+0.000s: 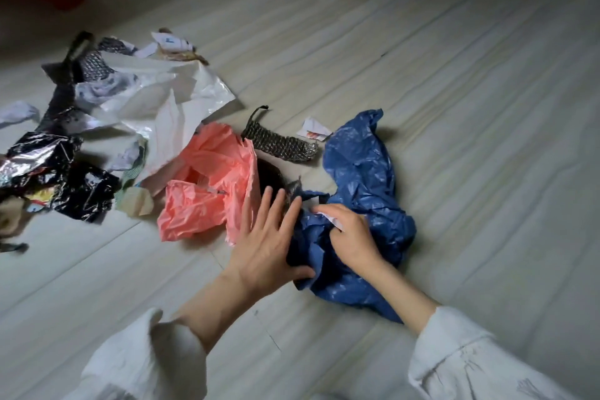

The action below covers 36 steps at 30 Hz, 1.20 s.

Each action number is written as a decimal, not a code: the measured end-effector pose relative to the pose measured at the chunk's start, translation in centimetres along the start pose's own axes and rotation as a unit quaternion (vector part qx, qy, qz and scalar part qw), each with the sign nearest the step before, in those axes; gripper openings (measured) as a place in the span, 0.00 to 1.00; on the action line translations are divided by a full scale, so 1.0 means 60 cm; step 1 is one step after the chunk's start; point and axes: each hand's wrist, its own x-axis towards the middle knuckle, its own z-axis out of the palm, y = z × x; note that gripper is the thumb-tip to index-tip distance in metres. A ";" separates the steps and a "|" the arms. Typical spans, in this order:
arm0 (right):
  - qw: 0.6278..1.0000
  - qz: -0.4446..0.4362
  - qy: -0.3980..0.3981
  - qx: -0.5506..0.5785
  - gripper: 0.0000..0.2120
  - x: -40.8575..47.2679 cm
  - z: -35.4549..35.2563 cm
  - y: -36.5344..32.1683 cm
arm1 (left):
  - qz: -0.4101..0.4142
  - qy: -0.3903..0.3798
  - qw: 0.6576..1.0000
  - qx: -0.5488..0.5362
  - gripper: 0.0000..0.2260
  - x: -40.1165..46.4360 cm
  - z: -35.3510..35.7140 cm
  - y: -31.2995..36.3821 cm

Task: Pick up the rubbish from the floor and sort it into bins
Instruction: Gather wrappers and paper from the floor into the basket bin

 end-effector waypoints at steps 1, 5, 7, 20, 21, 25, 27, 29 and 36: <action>0.997 0.030 0.006 0.070 0.28 -0.008 -0.001 -0.014 | -0.009 -0.027 0.998 -0.060 0.55 0.001 0.002 0.012; 0.968 0.130 0.034 0.211 0.22 -0.039 -0.008 -0.049 | -0.057 -0.073 0.967 -0.236 0.59 0.001 0.002 0.030; 0.952 0.161 0.002 0.259 0.19 -0.047 -0.002 -0.051 | -0.056 -0.057 0.967 -0.243 0.59 -0.002 0.000 0.031; 0.987 0.109 -0.088 0.075 0.15 -0.045 -0.010 -0.069 | -0.128 0.092 0.889 -0.430 0.17 -0.016 -0.005 0.021; 0.985 0.112 -0.089 0.093 0.16 -0.046 -0.016 -0.066 | -0.141 0.095 0.887 -0.429 0.16 -0.017 -0.001 0.015; 0.982 0.125 -0.034 0.140 0.15 -0.042 -0.026 -0.038 | -0.132 0.077 0.906 -0.395 0.23 -0.024 0.003 0.006; 0.963 0.178 -0.056 0.194 0.19 -0.038 -0.026 -0.025 | -0.093 0.048 0.934 -0.342 0.30 -0.025 0.004 0.008; 0.922 0.245 -0.103 0.282 0.24 -0.033 -0.022 -0.014 | -0.072 0.016 0.953 -0.293 0.33 -0.025 0.011 0.009; 0.894 0.302 -0.152 0.293 0.20 -0.033 -0.007 0.003 | -0.073 -0.125 0.986 -0.087 0.43 -0.035 0.079 0.006</action>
